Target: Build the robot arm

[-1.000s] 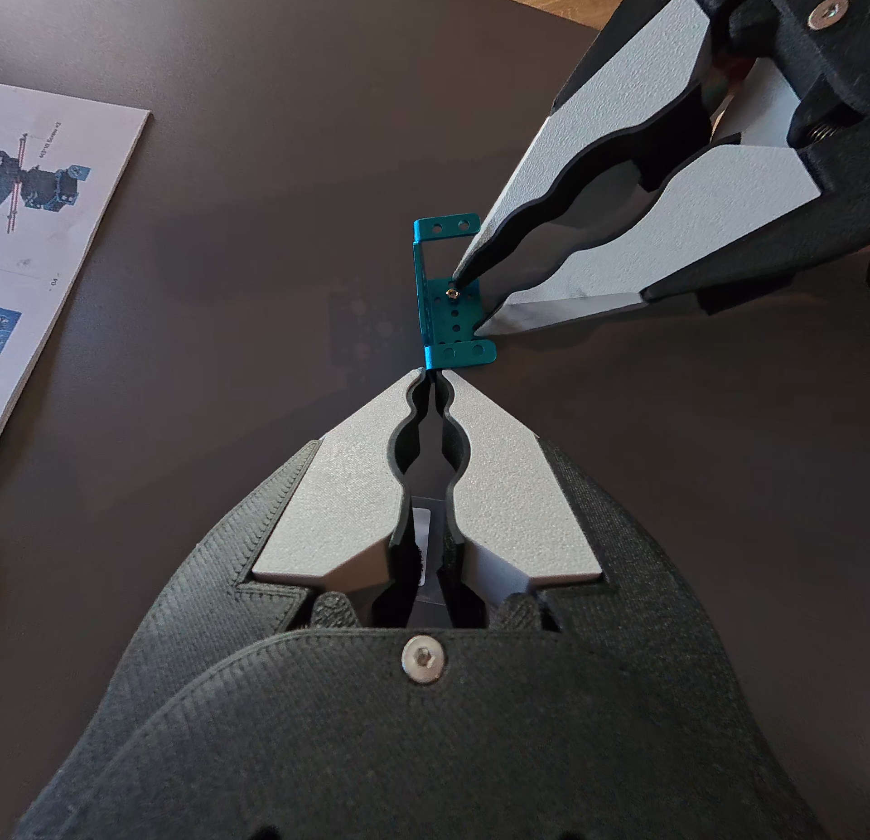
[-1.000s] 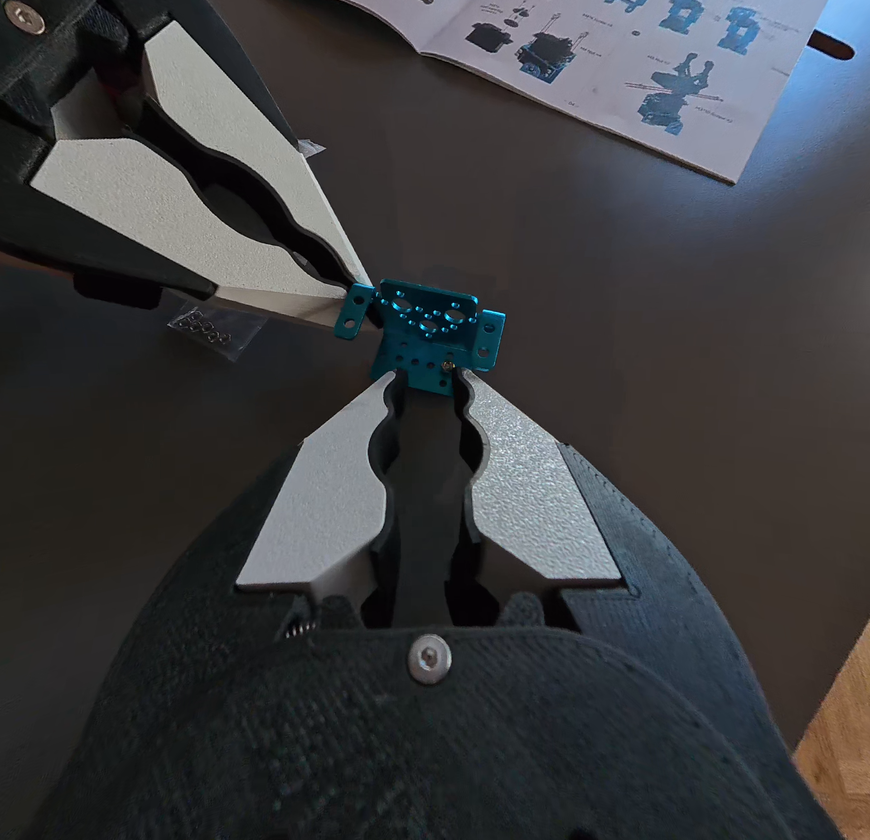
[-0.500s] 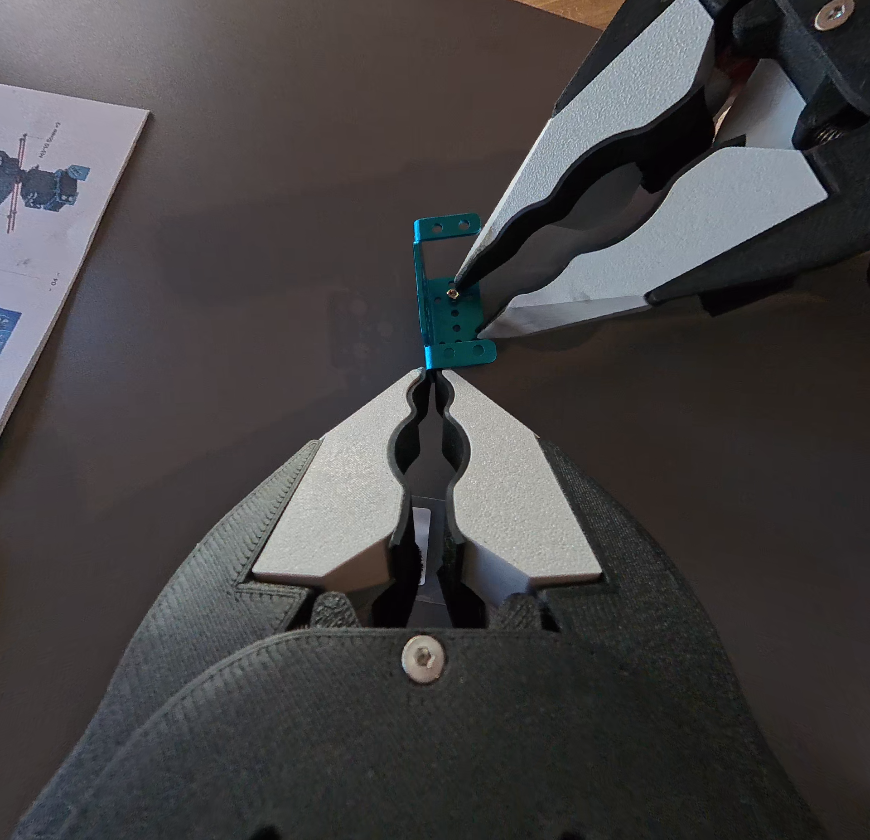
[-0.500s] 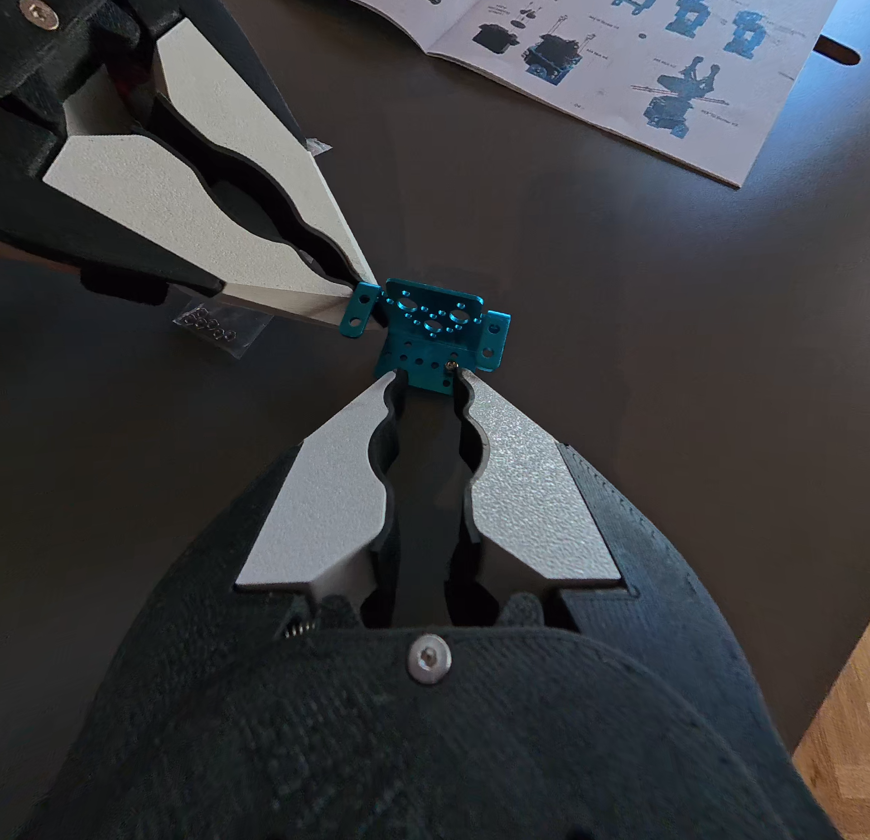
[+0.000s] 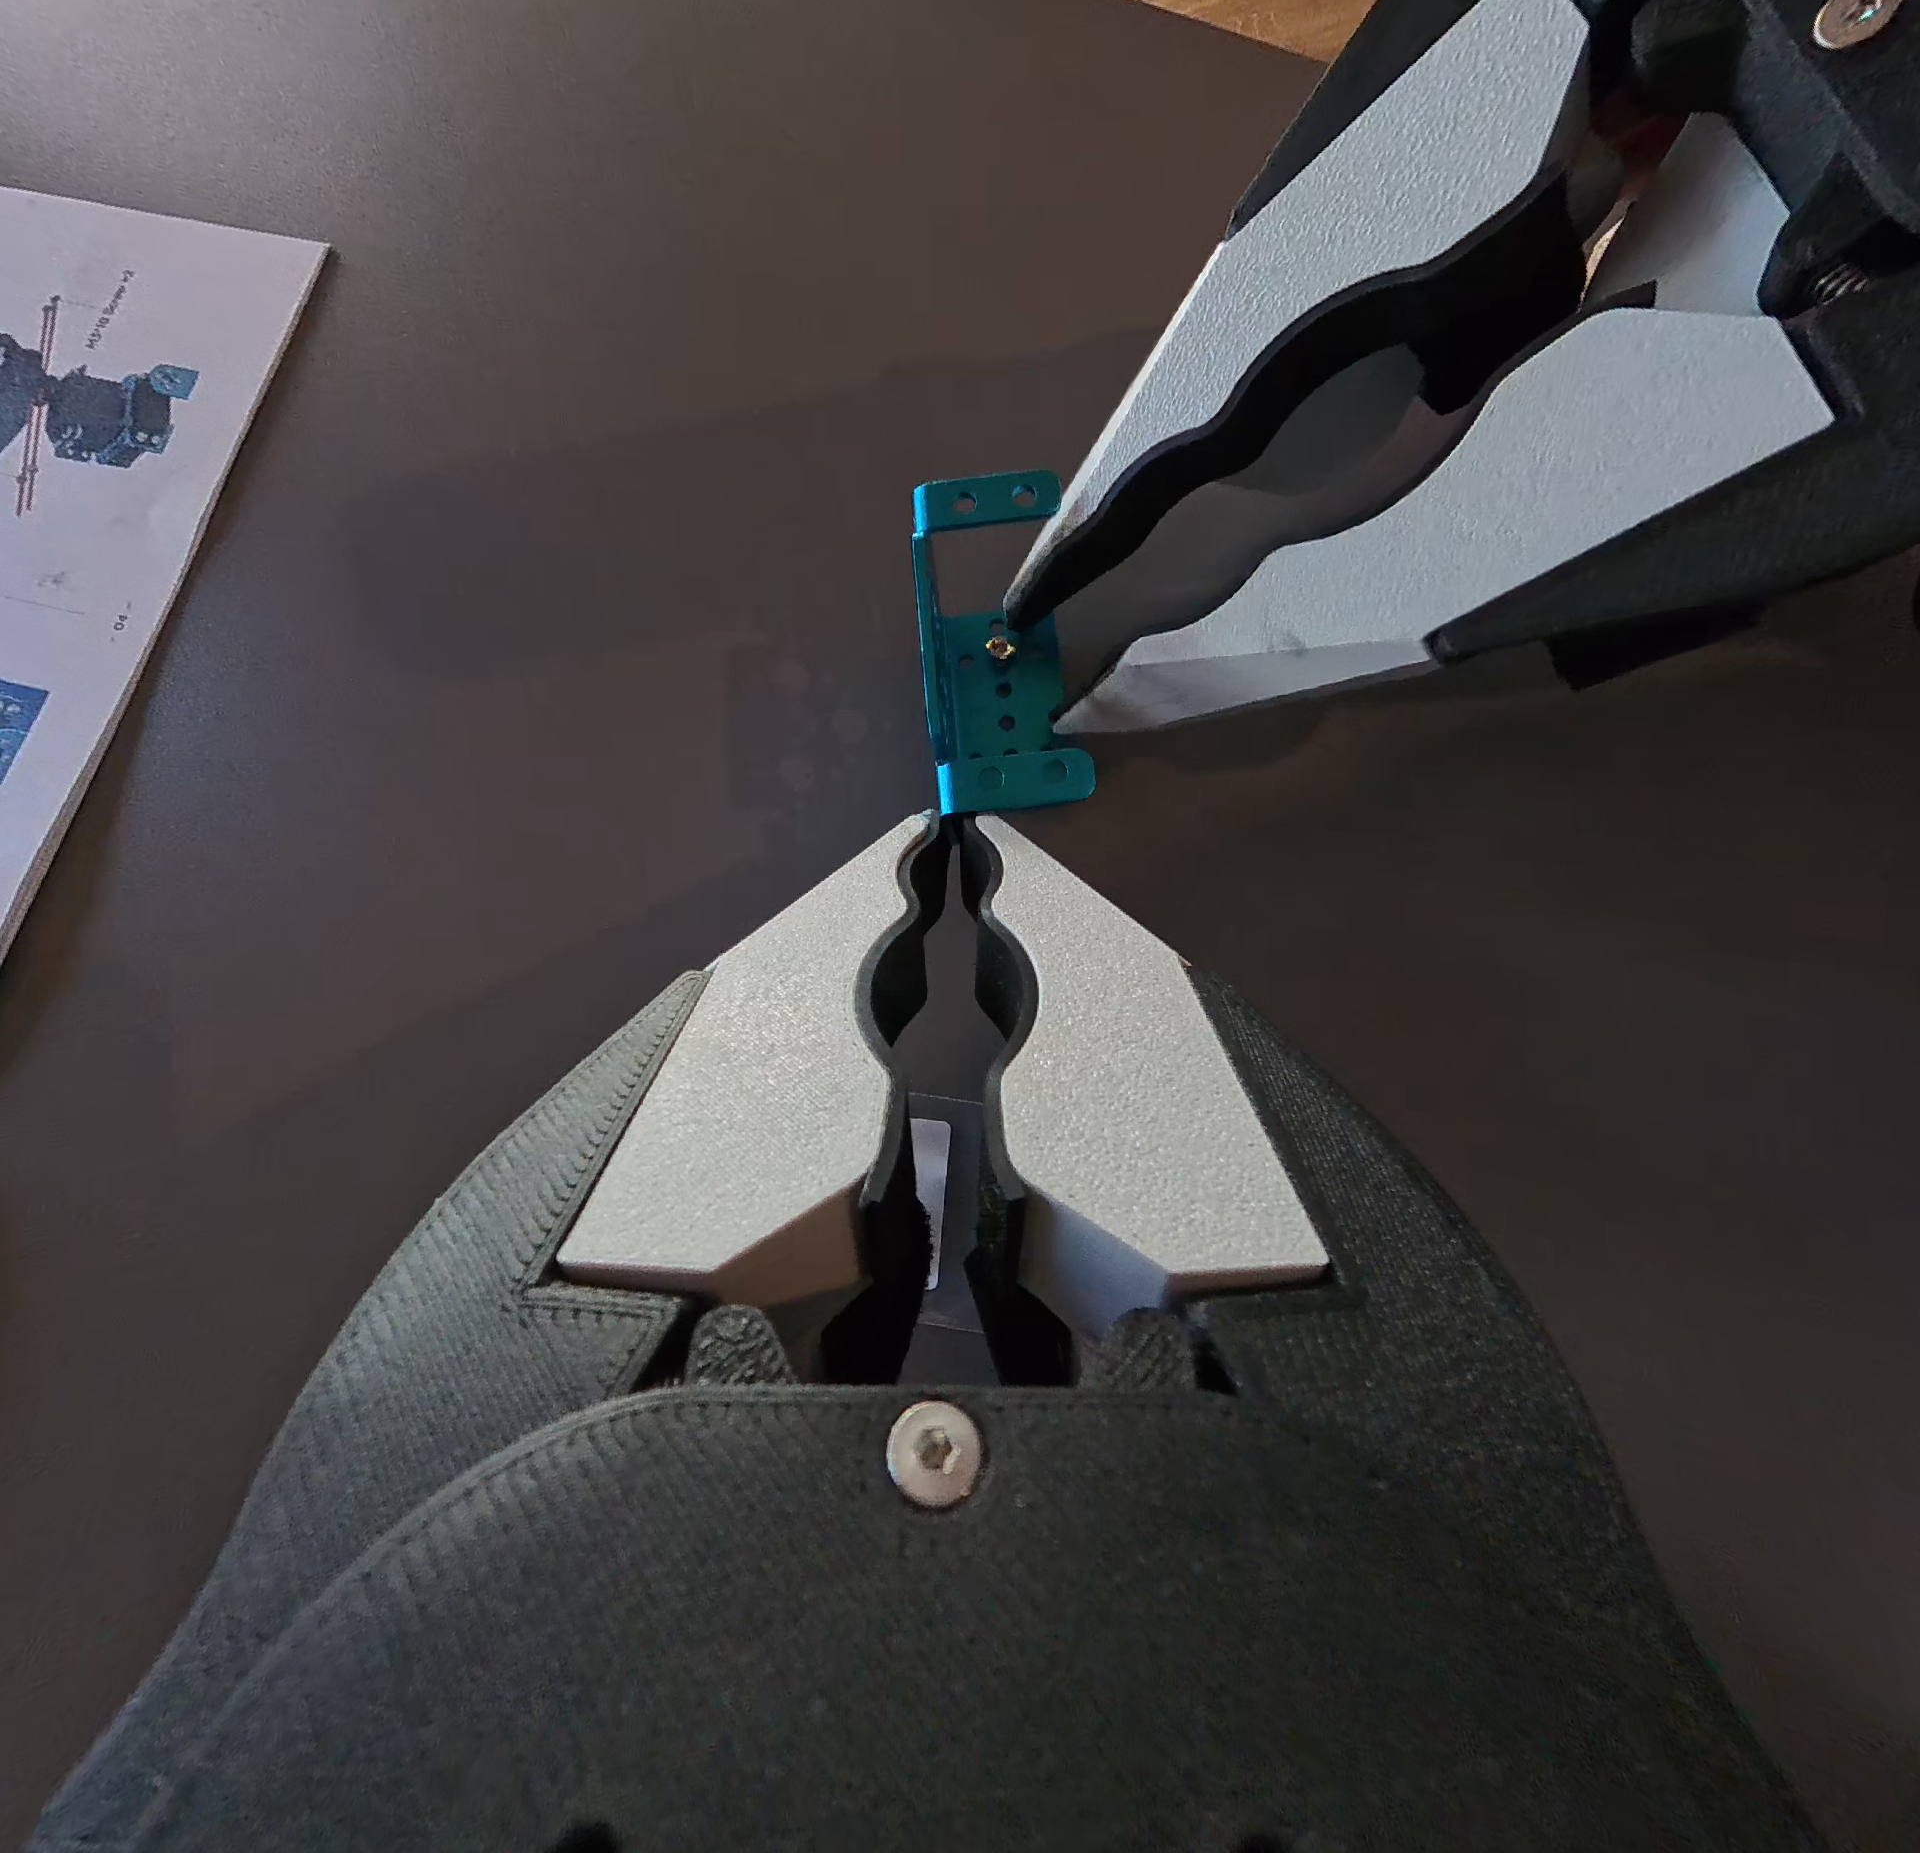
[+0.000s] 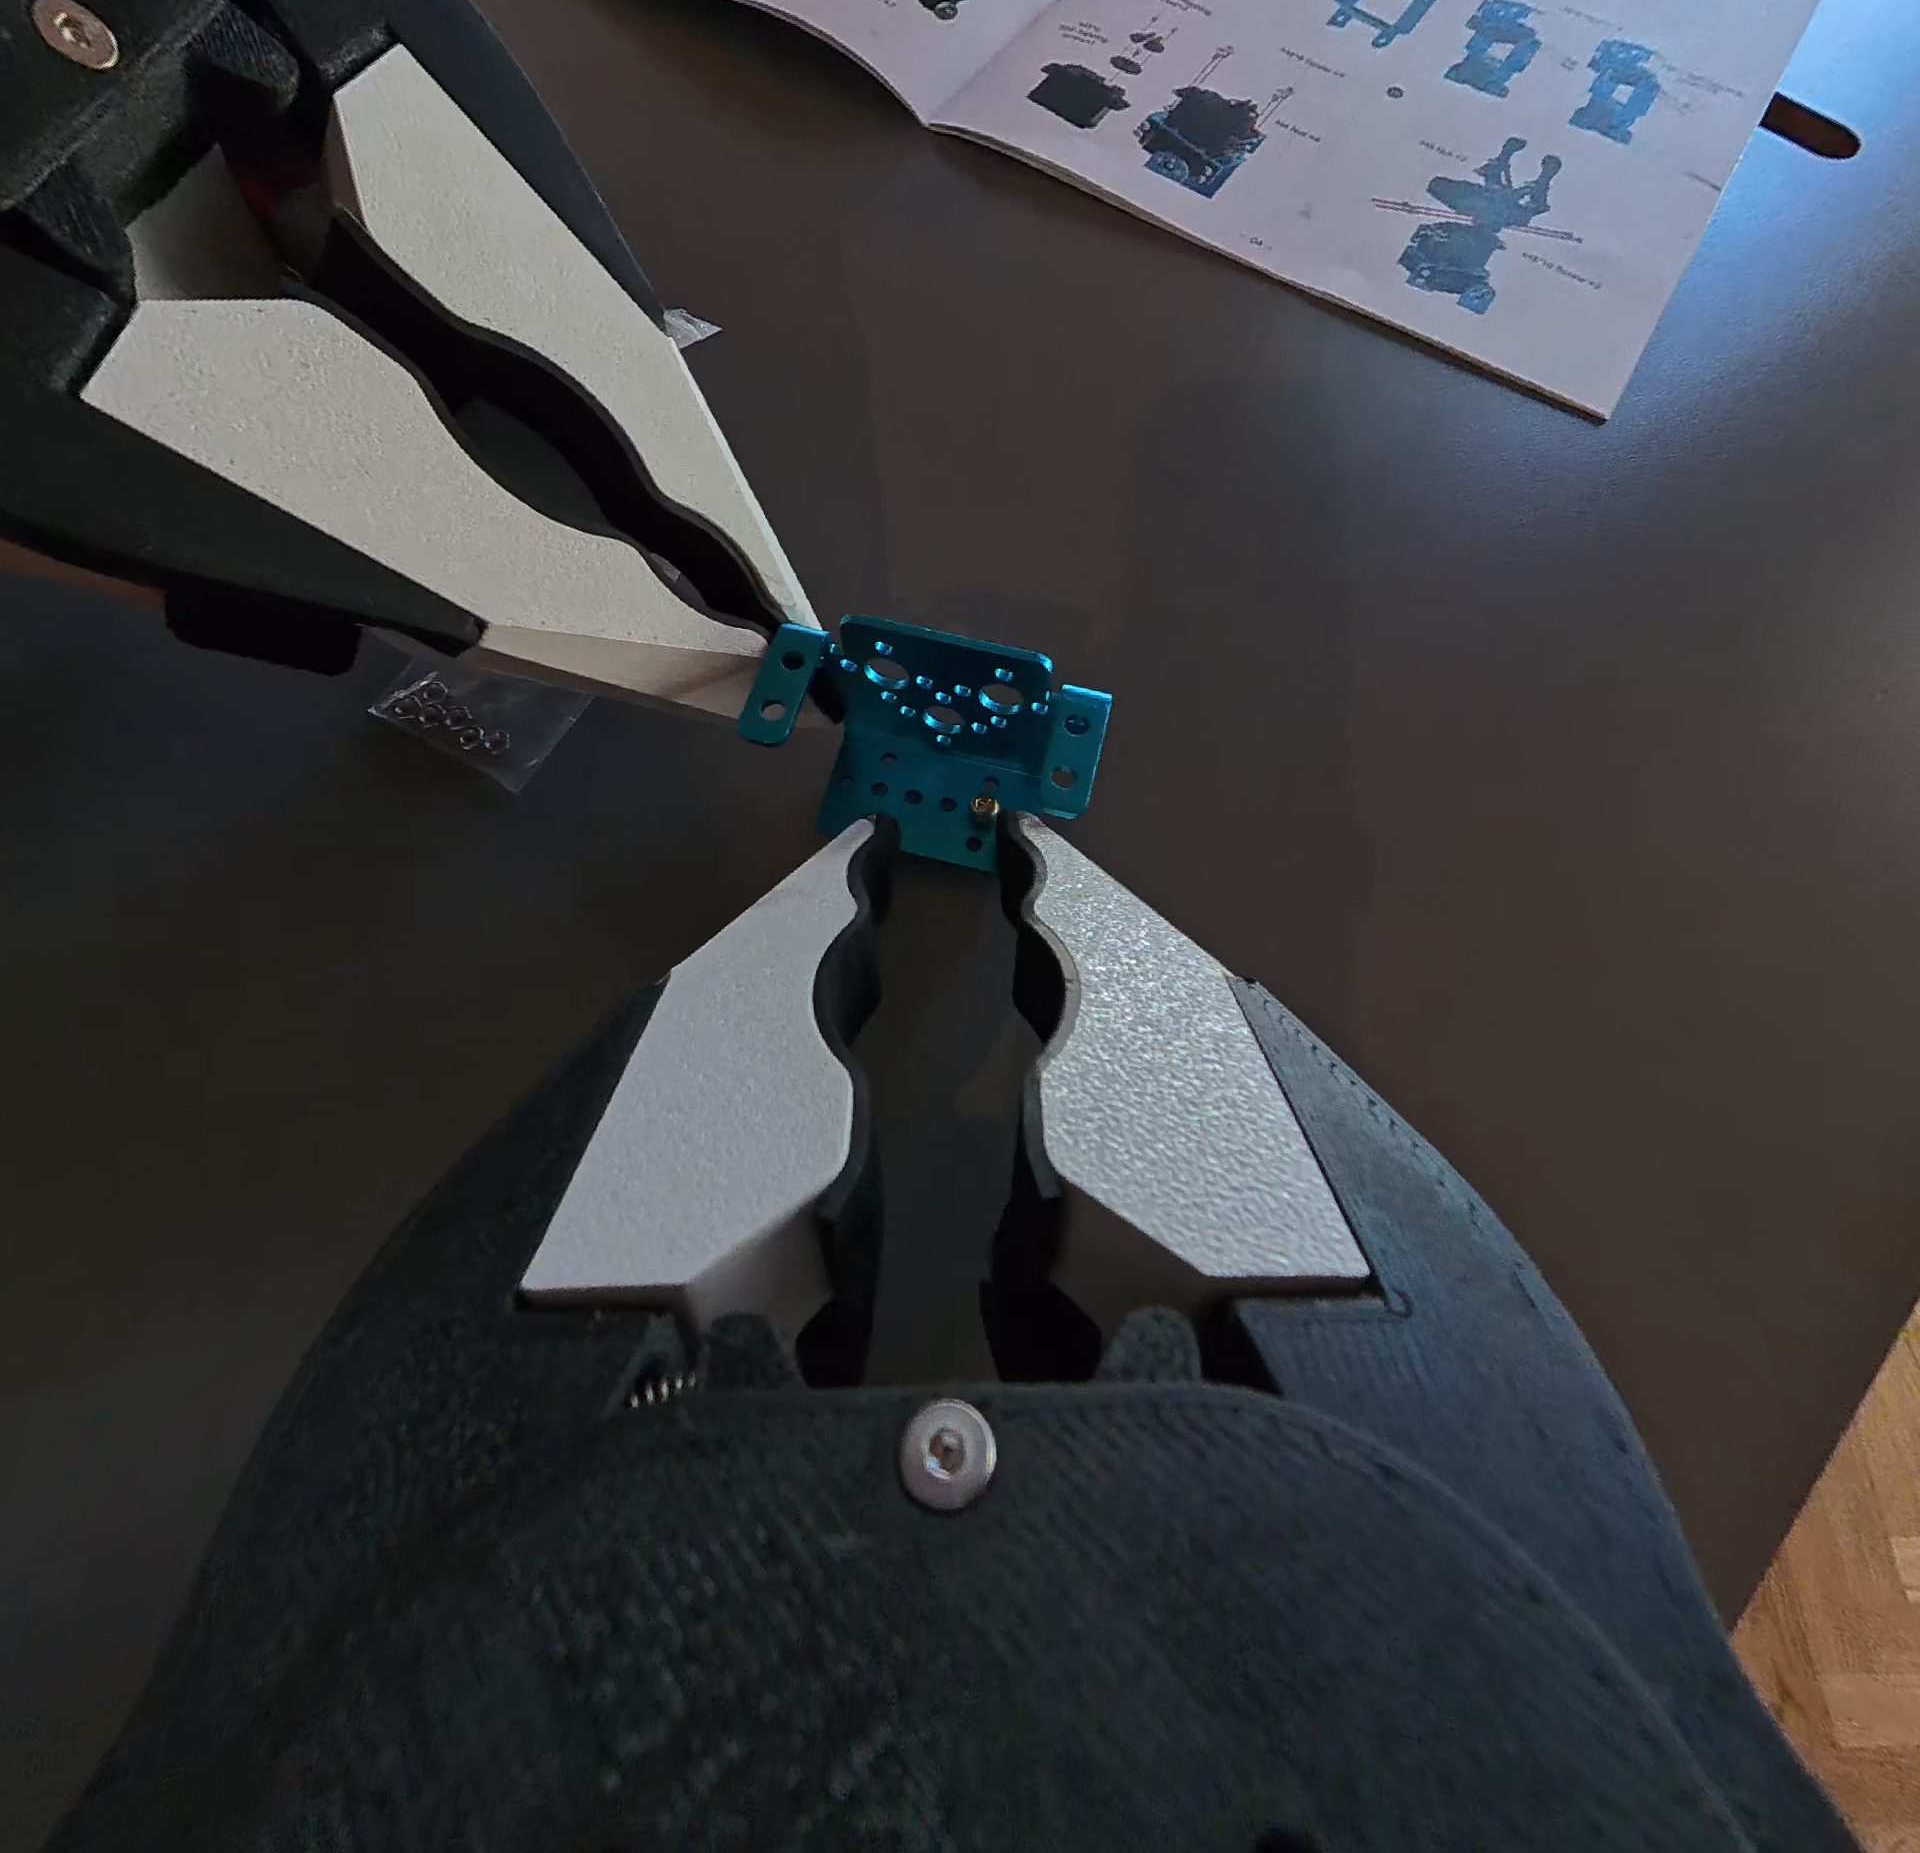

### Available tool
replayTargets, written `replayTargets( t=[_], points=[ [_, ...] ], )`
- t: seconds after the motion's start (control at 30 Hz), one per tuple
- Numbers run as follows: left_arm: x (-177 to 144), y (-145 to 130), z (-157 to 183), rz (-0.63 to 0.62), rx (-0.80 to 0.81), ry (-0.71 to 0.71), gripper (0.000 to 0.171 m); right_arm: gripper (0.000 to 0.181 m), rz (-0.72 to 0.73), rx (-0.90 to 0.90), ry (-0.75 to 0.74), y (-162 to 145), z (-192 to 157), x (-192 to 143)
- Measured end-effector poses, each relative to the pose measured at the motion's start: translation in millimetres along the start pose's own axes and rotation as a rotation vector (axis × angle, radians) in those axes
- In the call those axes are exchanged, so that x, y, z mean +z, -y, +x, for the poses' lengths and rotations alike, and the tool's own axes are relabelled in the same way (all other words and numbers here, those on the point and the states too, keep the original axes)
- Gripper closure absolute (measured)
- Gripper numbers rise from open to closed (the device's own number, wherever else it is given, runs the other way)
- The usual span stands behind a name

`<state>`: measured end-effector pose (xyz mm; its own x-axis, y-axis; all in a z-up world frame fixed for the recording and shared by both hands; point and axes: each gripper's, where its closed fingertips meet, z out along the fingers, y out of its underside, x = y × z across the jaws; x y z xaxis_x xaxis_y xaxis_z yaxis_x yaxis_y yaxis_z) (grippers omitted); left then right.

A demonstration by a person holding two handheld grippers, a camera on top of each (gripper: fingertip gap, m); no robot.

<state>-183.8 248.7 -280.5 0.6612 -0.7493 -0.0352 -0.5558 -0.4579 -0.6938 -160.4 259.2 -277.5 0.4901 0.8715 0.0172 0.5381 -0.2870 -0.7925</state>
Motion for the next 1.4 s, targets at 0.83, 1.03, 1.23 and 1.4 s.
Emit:
replayTargets(
  t=[0.83,1.03,1.23,1.4],
  points=[
    [0,0,0,0.0,0.002,0.001,0.17,0.159,-0.004,-0.009,0.011,-1,-3,1],
    [0,0,0,0.0,0.0,0.0,0.17,0.159,-0.006,-0.009,0.024,0,-6,1],
    [0,0,0,-0.001,0.001,0.0,0.17,0.159,0.013,-0.015,-0.001,2,-1,-1],
    [0,0,0,0.0,0.001,-0.002,0.17,0.163,0.013,-0.001,-0.032,0,4,1]
  ],
)
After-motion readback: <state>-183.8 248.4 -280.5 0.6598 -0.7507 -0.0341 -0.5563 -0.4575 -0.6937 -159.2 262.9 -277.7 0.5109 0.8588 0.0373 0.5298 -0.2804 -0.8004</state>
